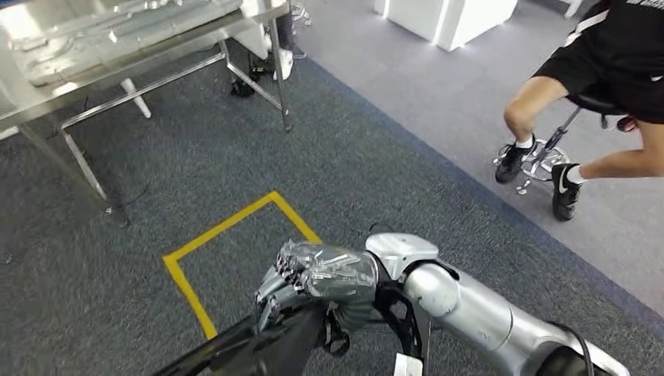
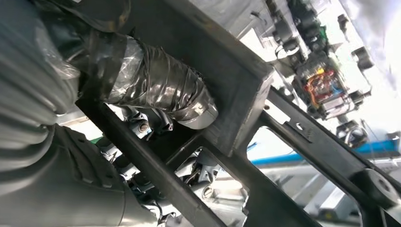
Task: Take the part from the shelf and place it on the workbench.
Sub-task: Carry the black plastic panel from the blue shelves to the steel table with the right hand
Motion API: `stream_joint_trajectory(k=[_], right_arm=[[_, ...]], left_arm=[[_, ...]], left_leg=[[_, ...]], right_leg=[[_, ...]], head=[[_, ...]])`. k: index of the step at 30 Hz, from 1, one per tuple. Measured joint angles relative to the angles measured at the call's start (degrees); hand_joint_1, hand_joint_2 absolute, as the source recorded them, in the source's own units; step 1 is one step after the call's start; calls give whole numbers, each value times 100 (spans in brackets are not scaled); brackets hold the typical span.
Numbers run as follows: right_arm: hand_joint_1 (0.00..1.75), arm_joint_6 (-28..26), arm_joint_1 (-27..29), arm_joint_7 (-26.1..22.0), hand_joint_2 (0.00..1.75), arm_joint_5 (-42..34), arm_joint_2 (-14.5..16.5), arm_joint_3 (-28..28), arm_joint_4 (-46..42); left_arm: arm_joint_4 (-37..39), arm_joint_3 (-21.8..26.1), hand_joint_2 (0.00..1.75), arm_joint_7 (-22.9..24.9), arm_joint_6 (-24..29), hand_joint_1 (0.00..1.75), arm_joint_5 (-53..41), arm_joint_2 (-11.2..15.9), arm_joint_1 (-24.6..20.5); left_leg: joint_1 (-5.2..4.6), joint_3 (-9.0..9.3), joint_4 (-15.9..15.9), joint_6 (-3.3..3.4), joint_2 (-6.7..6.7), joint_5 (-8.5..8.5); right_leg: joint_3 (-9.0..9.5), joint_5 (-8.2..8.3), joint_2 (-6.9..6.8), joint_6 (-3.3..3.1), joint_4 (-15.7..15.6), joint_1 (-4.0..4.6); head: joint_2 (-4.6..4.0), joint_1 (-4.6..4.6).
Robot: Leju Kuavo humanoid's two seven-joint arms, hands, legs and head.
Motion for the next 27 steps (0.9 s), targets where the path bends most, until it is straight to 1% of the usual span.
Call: stream_joint_trajectory(k=[1,2,3,4,5,6,7,8,9,10,11,12,13,14,15,16,17,18,19,20,21,22,23,24,25,26,27], right_arm=[[175,-2,3,0,175,2,-6,-1,13],[175,-3,6,0,175,3,-9,-1,25],[175,-4,9,0,175,4,-11,-2,37],[175,-4,22,0,175,5,-19,-2,53],[175,-7,41,0,175,6,-37,-2,74],[175,-9,62,2,175,9,-53,2,95],[175,-11,74,4,175,14,-60,4,112],[175,-14,59,4,175,18,-64,3,120],[175,-14,28,4,175,19,-55,0,120],[175,-15,-12,2,175,17,-46,-7,117],[175,-16,-42,0,175,15,-43,-14,117],[175,-14,-55,-1,175,14,-35,-15,122],[175,-7,-55,0,175,17,-32,-15,135],[175,2,-55,0,175,21,-30,-11,155],[175,13,-58,0,175,27,-25,-5,181],[175,21,-66,0,175,36,-16,2,217],[175,27,-76,0,175,46,-2,12,265],[175,31,-85,0,175,54,15,22,322],[175,33,-90,0,175,60,30,32,388],[175,34,-91,0,175,62,41,44,459],[175,36,-92,1,175,64,51,56,524],[175,36,-111,1,175,74,61,66,571],[175,33,-151,2,175,90,79,74,604],[175,28,-227,2,175,110,118,77,626],[175,22,-322,2,175,136,162,78,649],[175,17,-411,1,175,159,202,79,696],[175,13,-482,-1,175,184,238,81,772]], left_arm=[[0,1,175,1,-1,0,-1,-3,10],[0,1,175,2,-2,0,-2,-8,25],[0,2,175,2,-4,0,-3,-15,39],[1,2,175,5,-5,0,-4,-21,64],[1,2,175,7,-7,0,-7,-25,75],[2,2,175,8,-9,0,-9,-30,81],[2,2,175,10,-11,0,-13,-30,82],[2,3,175,10,-12,0,-17,-29,73],[2,3,175,9,-13,0,-28,-19,63],[2,4,175,8,-13,0,-43,-10,49],[2,5,175,5,-13,0,-61,-2,28],[2,6,175,2,-13,0,-86,5,1],[2,7,175,-6,-13,0,-114,5,-18],[2,7,175,-12,-13,0,-152,7,-28],[3,7,175,-16,-13,0,-200,8,-23],[3,7,175,-21,-13,0,-250,8,-10],[4,6,175,-22,-14,0,-306,8,6],[6,5,175,-26,-14,0,-354,8,28],[8,5,175,-30,-14,0,-391,10,49],[11,4,175,-34,-13,0,-418,19,69],[13,4,175,-40,-13,0,-433,26,74],[13,4,175,-47,-13,0,-451,34,62],[12,4,175,-56,-12,0,-480,47,42],[9,4,175,-67,-10,0,-524,57,14],[7,4,175,-76,-5,0,-580,73,-16],[4,4,175,-81,-1,0,-641,88,-49],[3,4,175,-84,4,0,-706,98,-94]], left_leg=[[29,139,-12,-25,-104,-104],[63,286,-17,-58,-208,-220],[101,438,-17,-97,-306,-346],[134,565,-18,-139,-392,-482],[160,693,10,-180,-469,-620],[172,781,15,-233,-540,-753],[181,872,-2,-287,-597,-850],[189,939,20,-332,-639,-867],[190,917,122,-372,-653,-790],[196,819,388,-398,-563,-610],[195,591,791,-421,-406,-398],[193,287,1240,-448,-220,-253],[192,-39,1607,-471,-33,-220],[190,-360,1832,-485,73,-344],[189,-649,1915,-488,118,-570],[188,-886,1864,-479,133,-808],[184,-1085,1699,-456,144,-957],[170,-1239,1418,-412,169,-889],[143,-1349,1024,-340,244,-499],[96,-1410,623,-257,343,152],[50,-1427,348,-198,441,704],[6,-1408,215,-158,502,1084],[-25,-1360,220,-149,486,1172],[-39,-1276,287,-149,416,997],[-33,-1165,291,-132,325,867],[-16,-1032,267,-106,238,751],[1,-879,231,-77,151,647]], right_leg=[[-216,-261,1,42,-52,-12],[-385,-397,2,95,-215,-28],[-503,-304,14,150,-476,-53],[-583,130,71,209,-837,-89],[-639,699,131,242,-1170,-120],[-652,1175,187,235,-1382,-128],[-644,1483,215,191,-1484,-130],[-602,1486,186,114,-1464,-112],[-510,1364,143,35,-1429,-102],[-399,1262,90,-29,-1453,-105],[-250,1163,40,-75,-1510,-103],[-69,1069,-16,-108,-1589,-102],[128,966,-74,-129,-1681,-94],[346,861,-135,-139,-1779,-86],[579,753,-195,-144,-1880,-79],[813,646,-251,-145,-1981,-71],[1059,535,-310,-142,-2082,-58],[1304,420,-372,-137,-2182,-38],[1528,300,-435,-131,-2276,-16],[1742,173,-491,-113,-2351,12],[1926,47,-540,-85,-2428,30],[2092,-70,-588,-48,-2508,35],[2253,-136,-620,-4,-2536,37],[2339,-102,-640,40,-2452,27],[2311,4,-604,68,-2192,8],[2135,162,-492,79,-1760,0],[1817,278,-347,74,-1241,-9]], head=[[0,-1],[-1,0],[-1,0],[-1,4],[-1,7],[-1,9],[-1,19],[-1,27],[0,31],[0,35],[1,27],[1,17],[1,14],[1,10],[1,8],[1,8],[1,3],[1,2],[1,1],[1,4],[1,8],[1,11],[1,14],[1,14],[1,15],[1,12],[2,10]])
